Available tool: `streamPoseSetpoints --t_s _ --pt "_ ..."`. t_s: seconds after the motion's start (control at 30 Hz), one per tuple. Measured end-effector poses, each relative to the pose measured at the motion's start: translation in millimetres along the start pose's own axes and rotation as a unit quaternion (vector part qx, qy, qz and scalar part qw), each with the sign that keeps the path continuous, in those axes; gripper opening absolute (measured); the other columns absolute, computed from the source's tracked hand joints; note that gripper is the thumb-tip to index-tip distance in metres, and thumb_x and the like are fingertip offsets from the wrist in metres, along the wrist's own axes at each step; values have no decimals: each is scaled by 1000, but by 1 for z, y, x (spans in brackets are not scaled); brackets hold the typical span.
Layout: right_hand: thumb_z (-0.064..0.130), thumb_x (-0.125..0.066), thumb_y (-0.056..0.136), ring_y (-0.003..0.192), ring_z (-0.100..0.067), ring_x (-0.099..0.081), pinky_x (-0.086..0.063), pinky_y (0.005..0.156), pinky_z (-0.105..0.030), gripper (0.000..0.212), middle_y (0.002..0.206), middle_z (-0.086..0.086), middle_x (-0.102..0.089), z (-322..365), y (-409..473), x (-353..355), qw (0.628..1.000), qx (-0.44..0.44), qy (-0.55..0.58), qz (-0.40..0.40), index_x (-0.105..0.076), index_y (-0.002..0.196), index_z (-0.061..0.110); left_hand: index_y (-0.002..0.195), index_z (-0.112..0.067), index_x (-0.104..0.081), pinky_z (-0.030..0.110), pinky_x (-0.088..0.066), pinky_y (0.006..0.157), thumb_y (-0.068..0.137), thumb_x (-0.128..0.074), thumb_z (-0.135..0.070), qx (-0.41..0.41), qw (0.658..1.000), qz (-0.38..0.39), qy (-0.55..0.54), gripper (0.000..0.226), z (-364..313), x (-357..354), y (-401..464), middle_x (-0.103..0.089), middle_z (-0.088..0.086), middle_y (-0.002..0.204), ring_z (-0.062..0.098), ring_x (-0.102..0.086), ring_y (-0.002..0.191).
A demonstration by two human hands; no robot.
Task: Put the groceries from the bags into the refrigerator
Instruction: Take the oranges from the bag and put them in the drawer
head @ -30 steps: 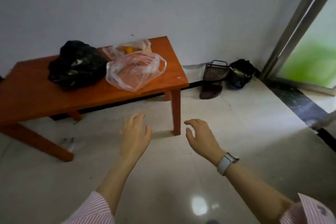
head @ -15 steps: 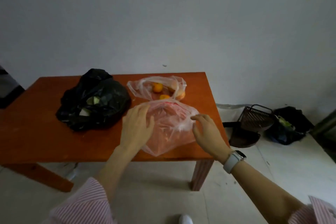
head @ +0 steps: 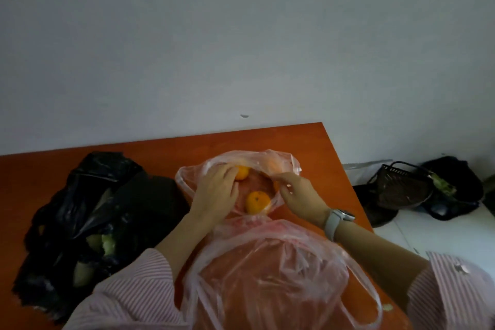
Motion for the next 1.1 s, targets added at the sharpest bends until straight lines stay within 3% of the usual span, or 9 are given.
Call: streamPoseSetpoints --t_s 0.1,0.2,0.27,0.33,0.4,0.6,0.8,1.0,1.1 --pt "3 -38 87 98 -29 -62 -50 86 -42 44 118 -8 -63 -4 38 -33 997 6 1 72 -55 125 18 132 -11 -48 34 -33 106 94 -38 -20 -37 998 43 -37 41 25 -33 39 -52 6 134 22 -47 124" --pt "11 -40 88 121 -27 -48 -41 99 -42 47 136 -8 -50 -26 68 -56 984 23 -139 108 -44 135 19 129 -13 -53 39 -39 101 90 -40 -21 -92 993 73 -2 41 44 -64 63 -54 5 133 24 -51 123" --pt "19 -40 87 134 -32 -35 -32 105 -55 50 143 -10 -42 -36 83 -59 957 58 -268 98 -42 137 17 130 -15 -52 48 -38 100 88 -40 -28 -108 986 119 53 45 57 -85 78 -51 8 136 28 -47 126" --pt "25 -39 92 143 -31 -9 -7 113 -61 56 155 -7 -16 -55 93 -65 934 44 -326 141 -23 145 20 144 -19 -29 50 -15 112 94 -42 -36 -102 975 185 64 55 72 -106 90 -23 8 153 27 -20 141" --pt "31 -37 95 144 -24 8 12 110 -53 62 157 0 3 -71 107 -66 930 18 -327 167 -5 147 26 148 -22 -14 46 -4 114 93 -43 -46 -100 970 213 65 66 82 -119 103 -6 2 157 22 -6 144" --pt "31 -60 85 139 -27 -18 -25 110 -43 79 153 -2 -14 -94 153 -52 968 -71 -182 160 -10 146 23 145 -26 -20 34 -31 105 78 -70 -39 -9 959 252 -129 84 98 -147 125 -19 -2 150 22 -27 135" --pt "30 -68 77 116 -35 -44 -40 97 -47 88 130 -13 -40 -105 165 -66 963 -97 -171 183 -10 144 31 143 -25 -19 33 -38 103 75 -76 -24 32 949 246 -195 89 104 -152 122 -21 2 150 22 -33 132" --pt "32 -66 76 118 -30 -45 -36 99 -45 76 133 -9 -41 -102 162 -63 968 -94 -161 170 -24 137 16 139 -24 -28 32 -41 90 70 -79 -29 110 932 203 -280 86 114 -144 121 -38 2 140 21 -44 122" --pt "35 -66 76 133 -27 -32 -24 110 -50 83 149 -7 -26 -93 154 -53 977 -92 -124 144 -18 142 16 135 -27 -32 30 -39 84 68 -81 -31 127 926 159 -317 83 113 -128 118 -44 -1 133 16 -48 110"
Point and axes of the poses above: each hand's wrist, its own y-axis towards the middle knuckle, its own x-axis out of the back of the hand, z = x × y, the point moved 7 cm from there along y, towards the middle knuckle
